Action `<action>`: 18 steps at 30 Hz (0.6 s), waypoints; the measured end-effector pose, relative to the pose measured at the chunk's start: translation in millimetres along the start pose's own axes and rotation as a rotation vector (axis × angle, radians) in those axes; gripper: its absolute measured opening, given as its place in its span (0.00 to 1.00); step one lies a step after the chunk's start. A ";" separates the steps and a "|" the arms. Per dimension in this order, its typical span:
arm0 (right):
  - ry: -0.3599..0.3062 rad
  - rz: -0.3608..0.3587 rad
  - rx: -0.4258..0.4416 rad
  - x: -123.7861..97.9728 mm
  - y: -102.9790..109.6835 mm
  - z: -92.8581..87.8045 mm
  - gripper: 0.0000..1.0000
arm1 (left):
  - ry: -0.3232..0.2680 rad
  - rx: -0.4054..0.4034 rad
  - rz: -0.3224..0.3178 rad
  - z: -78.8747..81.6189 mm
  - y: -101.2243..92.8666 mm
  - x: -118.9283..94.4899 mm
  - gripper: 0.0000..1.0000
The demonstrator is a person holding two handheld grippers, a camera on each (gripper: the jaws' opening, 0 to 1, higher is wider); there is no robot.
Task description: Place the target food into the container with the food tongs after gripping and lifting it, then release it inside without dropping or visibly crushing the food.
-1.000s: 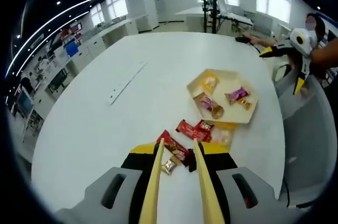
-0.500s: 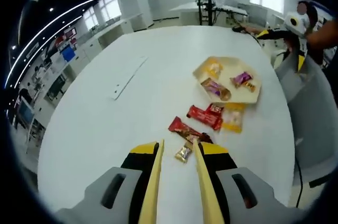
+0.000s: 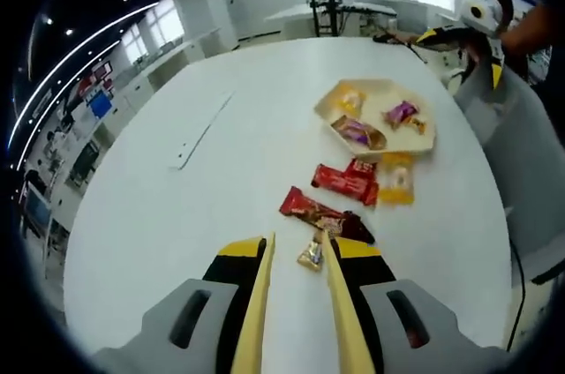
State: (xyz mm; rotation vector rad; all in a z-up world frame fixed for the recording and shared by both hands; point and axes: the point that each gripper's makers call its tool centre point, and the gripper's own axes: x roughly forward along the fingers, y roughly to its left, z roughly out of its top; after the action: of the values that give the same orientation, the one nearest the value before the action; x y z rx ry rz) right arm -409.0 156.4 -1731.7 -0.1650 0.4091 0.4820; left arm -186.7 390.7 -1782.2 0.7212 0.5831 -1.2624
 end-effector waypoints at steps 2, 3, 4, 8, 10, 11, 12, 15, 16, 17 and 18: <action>0.001 -0.004 0.001 -0.3 -1.1 -0.4 0.99 | 0.001 -0.008 -0.012 -3.1 -2.3 4.0 0.26; 0.004 -0.004 0.002 -0.1 -1.5 -1.1 0.99 | 0.007 -0.003 -0.017 -5.3 -3.9 7.3 0.26; 0.006 -0.004 0.002 0.1 -1.3 -1.4 0.99 | 0.017 0.003 -0.022 -9.1 -3.4 10.2 0.26; 0.012 -0.007 -0.003 0.7 -1.5 -1.9 0.99 | 0.027 0.029 -0.049 -13.1 -7.4 19.6 0.26; 0.015 -0.005 0.000 1.1 -1.5 -2.8 0.99 | 0.032 0.039 -0.058 -14.7 -9.1 23.8 0.25; 0.017 -0.005 -0.001 1.3 -1.7 -3.3 0.99 | 0.035 0.047 -0.061 -15.3 -9.8 25.2 0.25; 0.018 -0.006 -0.003 1.4 -1.8 -3.6 0.99 | 0.038 0.053 -0.068 -16.4 -10.7 27.5 0.25; 0.021 -0.008 0.000 1.6 -2.7 -4.6 0.99 | 0.053 0.070 -0.089 -21.0 -12.7 32.5 0.25; 0.022 -0.006 0.001 1.6 -2.4 -4.8 0.99 | 0.059 0.064 -0.112 -23.9 -16.0 34.7 0.26; 0.023 -0.004 0.002 2.0 -2.4 -5.4 0.99 | 0.058 0.064 -0.115 -24.5 -17.0 35.6 0.26; 0.024 -0.004 -0.003 2.0 -2.0 -5.4 0.99 | 0.065 0.058 -0.116 -25.8 -17.8 36.4 0.26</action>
State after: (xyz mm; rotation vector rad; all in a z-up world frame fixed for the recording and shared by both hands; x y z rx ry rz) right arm -408.3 154.1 -1737.3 -0.1744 0.4316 0.4766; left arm -196.2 384.6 -1828.8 0.7886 0.6511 -1.3720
